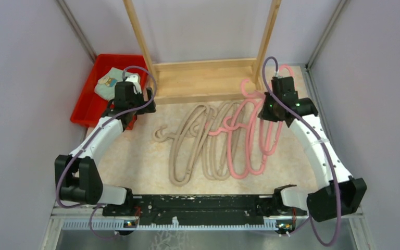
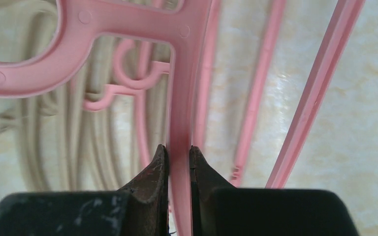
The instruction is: Organize the hangers
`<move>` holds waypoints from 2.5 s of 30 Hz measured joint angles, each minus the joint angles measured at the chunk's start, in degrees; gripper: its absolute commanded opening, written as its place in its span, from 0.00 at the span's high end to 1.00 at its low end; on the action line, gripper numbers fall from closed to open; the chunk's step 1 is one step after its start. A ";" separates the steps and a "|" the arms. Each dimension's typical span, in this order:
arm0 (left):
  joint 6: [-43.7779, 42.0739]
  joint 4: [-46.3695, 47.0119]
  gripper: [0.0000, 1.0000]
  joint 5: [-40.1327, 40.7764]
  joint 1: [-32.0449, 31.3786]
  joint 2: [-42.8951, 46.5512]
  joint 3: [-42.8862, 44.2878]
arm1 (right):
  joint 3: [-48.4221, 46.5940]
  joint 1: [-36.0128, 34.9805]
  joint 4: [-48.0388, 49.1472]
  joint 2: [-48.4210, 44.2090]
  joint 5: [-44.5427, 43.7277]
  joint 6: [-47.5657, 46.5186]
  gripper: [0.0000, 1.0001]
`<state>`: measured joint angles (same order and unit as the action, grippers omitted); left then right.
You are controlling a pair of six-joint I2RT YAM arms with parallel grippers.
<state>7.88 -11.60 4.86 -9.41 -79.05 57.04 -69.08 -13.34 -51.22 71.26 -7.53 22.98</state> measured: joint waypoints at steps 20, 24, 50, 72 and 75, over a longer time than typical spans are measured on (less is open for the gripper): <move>-0.09 -0.07 0.00 0.66 0.00 0.31 0.33 | -41.90 -1.55 -6.16 13.62 37.86 4.83 1.00; -0.74 -0.11 0.00 1.07 0.00 0.28 0.57 | -46.34 -1.55 3.32 19.45 38.99 10.29 1.00; -3.41 -0.44 0.00 6.75 0.00 4.07 -2.60 | -72.02 -1.53 27.12 44.63 32.41 39.04 1.00; -4.72 -0.52 0.00 8.26 0.00 3.82 -3.54 | -70.55 1.66 32.65 48.92 36.76 52.48 0.55; -4.72 -0.52 0.00 8.33 0.00 3.45 -3.54 | -66.99 1.90 33.24 47.69 37.11 50.99 0.33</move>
<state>3.16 -12.12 13.19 -9.41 -75.59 53.49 -136.07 -11.44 -17.98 118.96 29.58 73.97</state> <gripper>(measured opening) 0.997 0.489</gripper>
